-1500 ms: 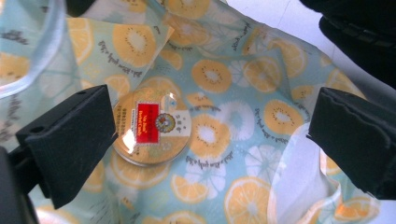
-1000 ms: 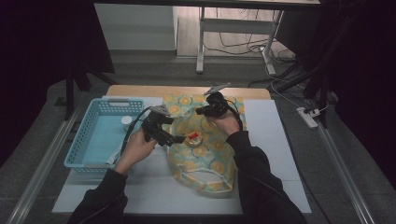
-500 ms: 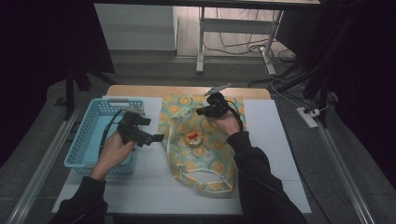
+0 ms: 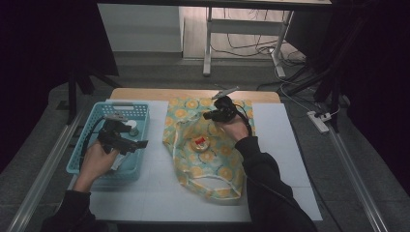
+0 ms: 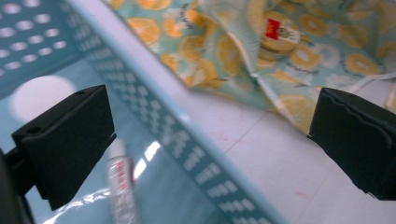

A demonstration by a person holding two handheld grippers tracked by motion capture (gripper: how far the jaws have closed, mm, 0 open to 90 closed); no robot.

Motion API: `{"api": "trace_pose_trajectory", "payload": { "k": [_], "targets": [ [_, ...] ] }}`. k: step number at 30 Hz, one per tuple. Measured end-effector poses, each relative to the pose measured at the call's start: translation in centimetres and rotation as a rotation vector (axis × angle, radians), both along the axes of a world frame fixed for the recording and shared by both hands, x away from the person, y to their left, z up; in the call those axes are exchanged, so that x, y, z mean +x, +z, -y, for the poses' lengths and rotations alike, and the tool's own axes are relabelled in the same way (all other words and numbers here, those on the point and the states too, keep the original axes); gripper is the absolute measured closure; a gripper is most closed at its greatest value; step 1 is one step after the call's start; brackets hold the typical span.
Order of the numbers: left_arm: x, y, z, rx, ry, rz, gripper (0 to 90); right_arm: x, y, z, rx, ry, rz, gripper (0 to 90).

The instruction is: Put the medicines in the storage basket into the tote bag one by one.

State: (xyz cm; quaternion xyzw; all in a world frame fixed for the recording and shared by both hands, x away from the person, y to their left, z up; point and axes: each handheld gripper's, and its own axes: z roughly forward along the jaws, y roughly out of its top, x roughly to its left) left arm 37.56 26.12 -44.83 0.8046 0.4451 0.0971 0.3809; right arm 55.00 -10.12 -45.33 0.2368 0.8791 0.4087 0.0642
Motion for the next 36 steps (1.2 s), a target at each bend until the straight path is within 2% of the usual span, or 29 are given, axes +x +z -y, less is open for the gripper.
{"api": "trace_pose_trajectory", "payload": {
  "k": [2,6,12,14,17,20,23,27,32,36],
  "targets": [
    [-0.1,-0.1,-0.7,0.000,0.018,-0.001,0.0,0.0,0.0,0.0,-0.001,-0.001,-0.001,90.0],
    [-0.3,-0.6,-1.8,0.047,0.046,-0.009,0.0,0.0,0.0,-0.1,-0.001,0.001,0.001,90.0],
    [0.0,-2.0,-3.2,0.084,0.079,-0.030,0.0,-0.1,0.0,-0.1,-0.003,0.006,0.002,90.0],
    [0.2,-2.5,-3.4,0.114,0.090,-0.028,0.0,-0.1,0.0,-0.1,-0.003,0.007,0.001,90.0],
    [0.5,-3.2,-3.8,0.142,0.087,-0.028,0.0,-0.1,0.0,-0.1,-0.005,0.006,0.001,90.0],
    [0.8,-3.9,-4.0,0.149,0.081,-0.042,0.0,-0.1,-0.1,-0.1,-0.006,0.006,0.001,90.0],
    [1.0,-4.4,-3.8,0.173,0.067,-0.056,0.0,-0.1,-0.1,-0.1,-0.006,0.008,-0.001,90.0],
    [1.4,-5.0,-3.4,0.204,0.019,-0.092,0.0,-0.1,-0.2,-0.2,-0.006,0.011,0.000,90.0],
    [2.0,-5.7,-3.0,0.261,0.004,-0.166,0.0,-0.1,-0.3,-0.3,-0.006,0.012,-0.002,90.0],
    [2.1,-6.2,-2.6,0.315,0.003,-0.205,0.0,-0.2,-0.3,-0.3,-0.007,0.014,-0.004,90.0]
  ]
}}
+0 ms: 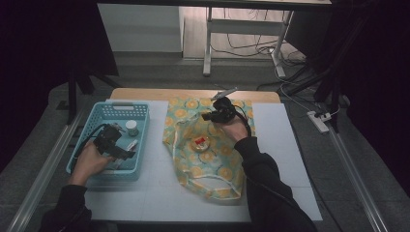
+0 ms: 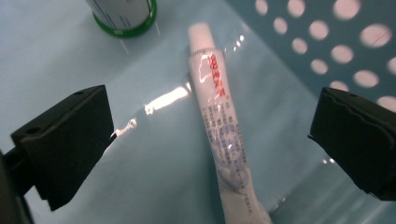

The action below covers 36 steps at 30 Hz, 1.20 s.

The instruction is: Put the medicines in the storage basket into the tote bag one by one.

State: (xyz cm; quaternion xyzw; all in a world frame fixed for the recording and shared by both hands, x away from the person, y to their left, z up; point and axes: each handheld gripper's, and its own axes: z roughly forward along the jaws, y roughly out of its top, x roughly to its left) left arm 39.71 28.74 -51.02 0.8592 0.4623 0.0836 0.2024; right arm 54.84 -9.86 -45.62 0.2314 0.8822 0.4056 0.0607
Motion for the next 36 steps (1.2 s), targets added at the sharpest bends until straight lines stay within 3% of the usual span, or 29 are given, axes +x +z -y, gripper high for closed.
{"api": "trace_pose_trajectory", "payload": {
  "k": [4,11,14,22,27,36],
  "targets": [
    [0.08,-0.27,0.25,0.036,0.003,-0.026,3.4,-0.01,-0.13,0.02,-0.001,0.002,-0.001,90.0],
    [0.17,-0.64,0.60,0.083,-0.015,-0.065,32.2,0.01,-0.24,0.10,-0.002,-0.001,-0.003,90.0],
    [0.23,-0.53,0.42,0.054,-0.018,-0.079,46.8,0.02,-0.16,0.16,-0.003,0.001,0.000,90.0],
    [0.38,-0.42,0.14,0.017,-0.020,-0.107,65.4,0.01,0.00,0.37,-0.001,-0.005,0.001,90.0],
    [0.46,-0.35,0.06,0.016,-0.010,-0.114,73.4,-0.01,-0.03,0.39,-0.001,-0.004,0.001,90.0],
    [0.59,-0.27,-0.35,-0.015,0.044,-0.119,74.6,-0.04,-0.01,0.42,0.000,-0.003,0.003,90.0]
  ]
}}
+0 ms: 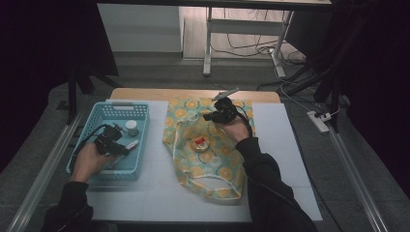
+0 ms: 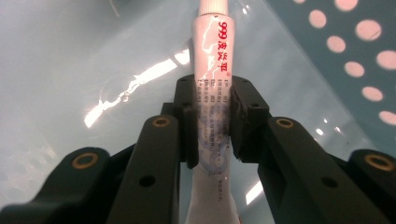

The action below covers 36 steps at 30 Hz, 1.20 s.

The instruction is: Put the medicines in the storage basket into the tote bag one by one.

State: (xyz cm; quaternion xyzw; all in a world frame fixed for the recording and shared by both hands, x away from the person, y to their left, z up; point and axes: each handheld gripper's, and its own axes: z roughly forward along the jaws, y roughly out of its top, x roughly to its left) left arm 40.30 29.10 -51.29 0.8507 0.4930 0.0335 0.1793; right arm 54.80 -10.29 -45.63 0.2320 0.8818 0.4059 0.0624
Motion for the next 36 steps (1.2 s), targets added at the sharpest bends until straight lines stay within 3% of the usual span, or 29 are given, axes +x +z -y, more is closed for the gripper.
{"api": "trace_pose_trajectory", "payload": {
  "k": [5,14,22,28,36],
  "targets": [
    [0.0,0.7,-0.4,-0.073,0.048,0.014,74.6,0.0,0.1,0.1,0.004,-0.001,0.001,90.0],
    [-0.5,2.7,-0.7,-0.080,0.051,0.089,74.6,-0.1,0.3,0.0,0.017,0.006,0.000,90.0],
    [-0.9,5.0,-0.6,-0.115,0.062,0.134,74.7,-0.1,0.6,0.1,0.025,0.004,0.003,90.0],
    [-1.2,6.7,0.4,-0.153,0.050,0.156,74.7,-0.1,0.7,0.2,0.029,0.000,0.004,90.0],
    [-1.5,8.4,2.9,-0.176,-0.016,0.179,74.7,0.0,0.6,0.2,0.032,-0.002,0.005,90.0]
  ]
}}
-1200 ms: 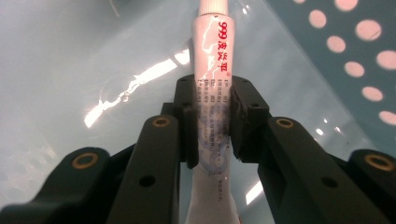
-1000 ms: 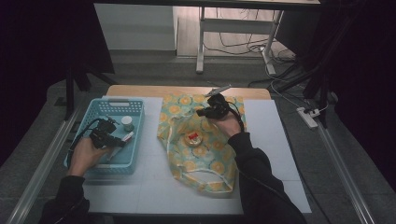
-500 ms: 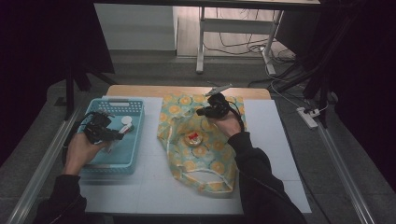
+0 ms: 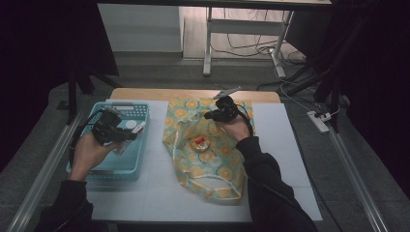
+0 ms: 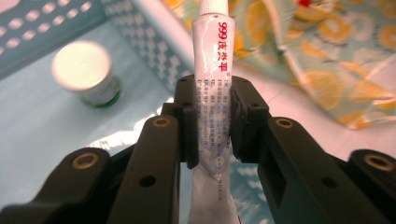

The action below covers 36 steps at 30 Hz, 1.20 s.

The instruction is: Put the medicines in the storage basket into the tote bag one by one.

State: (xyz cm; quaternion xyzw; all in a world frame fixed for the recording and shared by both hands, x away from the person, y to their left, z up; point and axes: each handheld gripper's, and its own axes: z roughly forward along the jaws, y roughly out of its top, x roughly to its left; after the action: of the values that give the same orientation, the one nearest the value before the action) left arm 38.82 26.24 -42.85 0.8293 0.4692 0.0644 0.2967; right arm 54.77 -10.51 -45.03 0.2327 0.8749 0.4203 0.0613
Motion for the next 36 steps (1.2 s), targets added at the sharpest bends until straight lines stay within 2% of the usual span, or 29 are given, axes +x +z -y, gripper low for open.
{"api": "trace_pose_trajectory", "payload": {
  "k": [6,11,24,36],
  "targets": [
    [0.0,0.9,2.6,-0.027,-0.055,0.011,74.7,0.0,-0.1,0.0,0.001,-0.002,-0.002,90.0],
    [0.2,1.0,4.9,-0.050,-0.106,0.015,74.7,0.1,-0.1,0.0,0.001,-0.004,-0.003,90.0],
    [1.9,0.2,11.0,-0.043,-0.211,0.007,74.6,0.0,0.2,0.2,0.004,-0.006,0.003,90.0],
    [3.7,-1.6,15.5,-0.040,-0.256,-0.011,74.6,0.0,0.4,0.1,0.006,-0.008,0.001,90.0]
  ]
}}
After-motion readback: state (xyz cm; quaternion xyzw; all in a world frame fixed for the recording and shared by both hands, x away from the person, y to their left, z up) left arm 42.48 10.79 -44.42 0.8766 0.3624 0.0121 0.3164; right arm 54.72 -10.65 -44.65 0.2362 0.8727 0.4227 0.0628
